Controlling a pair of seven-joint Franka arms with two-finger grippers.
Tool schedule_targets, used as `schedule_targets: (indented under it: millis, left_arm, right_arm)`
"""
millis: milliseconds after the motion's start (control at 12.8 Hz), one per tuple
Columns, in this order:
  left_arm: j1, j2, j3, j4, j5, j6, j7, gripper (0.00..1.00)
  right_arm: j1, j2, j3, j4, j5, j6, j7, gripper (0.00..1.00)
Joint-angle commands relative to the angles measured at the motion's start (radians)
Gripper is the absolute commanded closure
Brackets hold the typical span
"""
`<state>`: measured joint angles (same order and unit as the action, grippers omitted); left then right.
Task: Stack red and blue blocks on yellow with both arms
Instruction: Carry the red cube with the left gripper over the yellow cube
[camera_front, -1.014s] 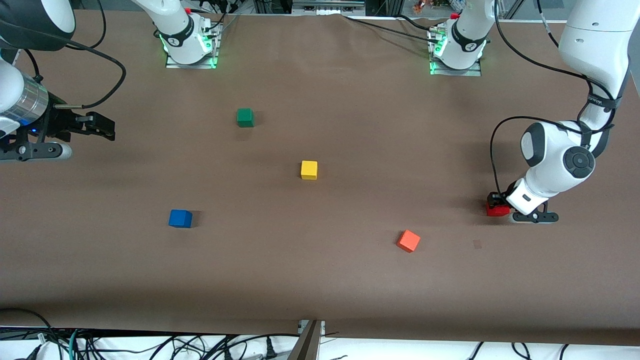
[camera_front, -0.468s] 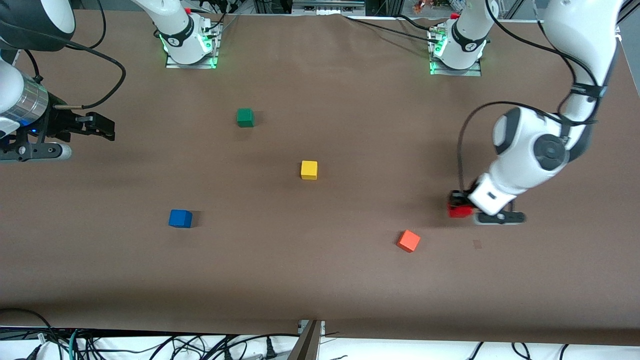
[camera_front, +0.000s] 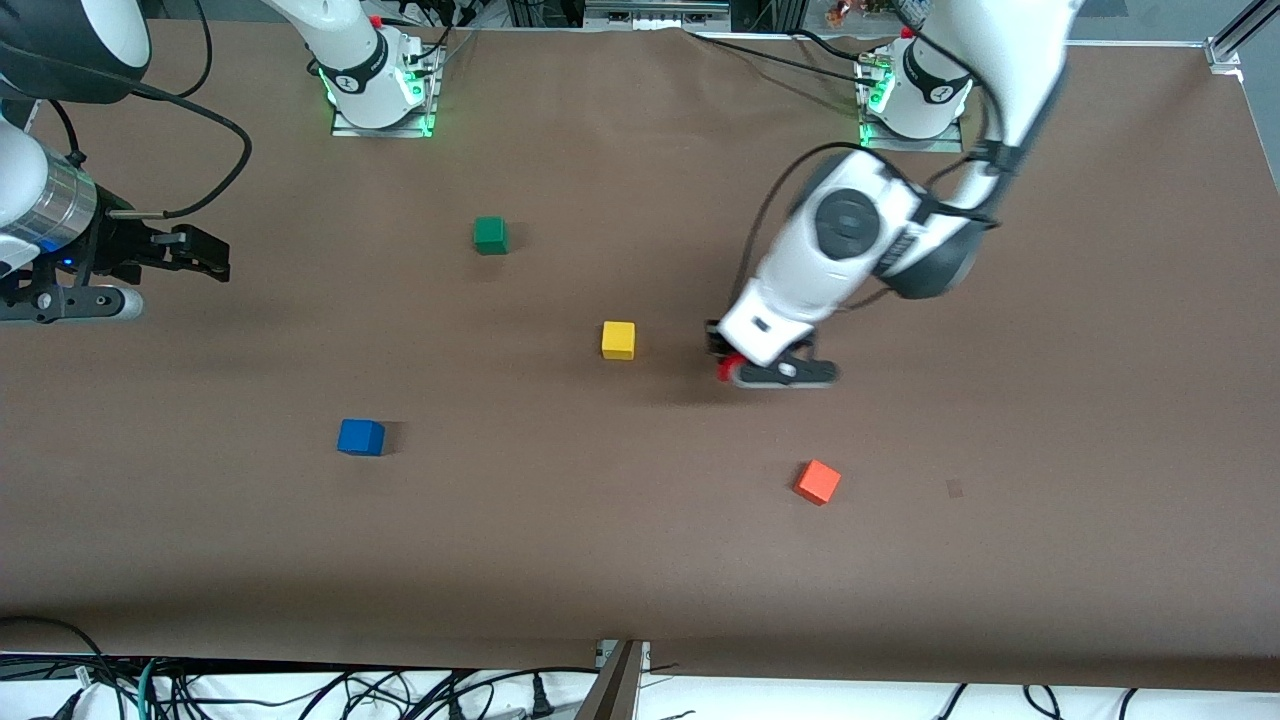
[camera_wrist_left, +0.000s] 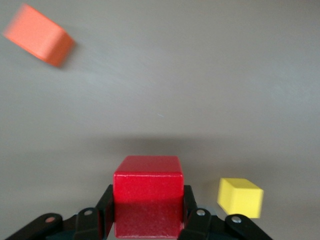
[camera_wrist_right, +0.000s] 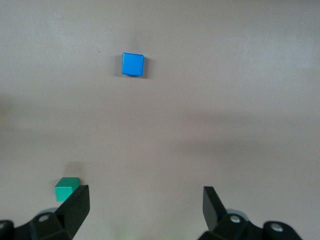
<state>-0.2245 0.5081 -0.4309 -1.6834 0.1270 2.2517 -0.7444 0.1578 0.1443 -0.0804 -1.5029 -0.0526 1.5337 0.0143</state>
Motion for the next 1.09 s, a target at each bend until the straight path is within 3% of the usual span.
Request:
schedule_targets:
  millis: [0, 78, 312, 1014]
  left_arm:
    - [-0.129, 0.127, 0.029, 0.141, 0.1, -0.029, -0.11, 1.0]
    - [-0.18, 0.162, 0.041, 0.174, 0.103, -0.031, -0.137, 1.0]
    - [-0.369, 0.202, 0.176, 0.238, 0.095, -0.035, -0.19, 1.0]
    - [-0.45, 0.297, 0.193, 0.37, 0.1, -0.13, -0.233, 1.0]
  right_arm:
    - [-0.006, 0.006, 0.002, 0.02, -0.009, -0.018, -0.017, 0.0]
    - [-0.006, 0.006, 0.002, 0.02, -0.009, -0.018, -0.017, 0.0]
    - [-0.006, 0.006, 0.002, 0.02, -0.009, -0.017, -0.017, 0.0]
    - [-0.007, 0.006, 0.002, 0.02, -0.007, -0.018, -0.017, 0.0]
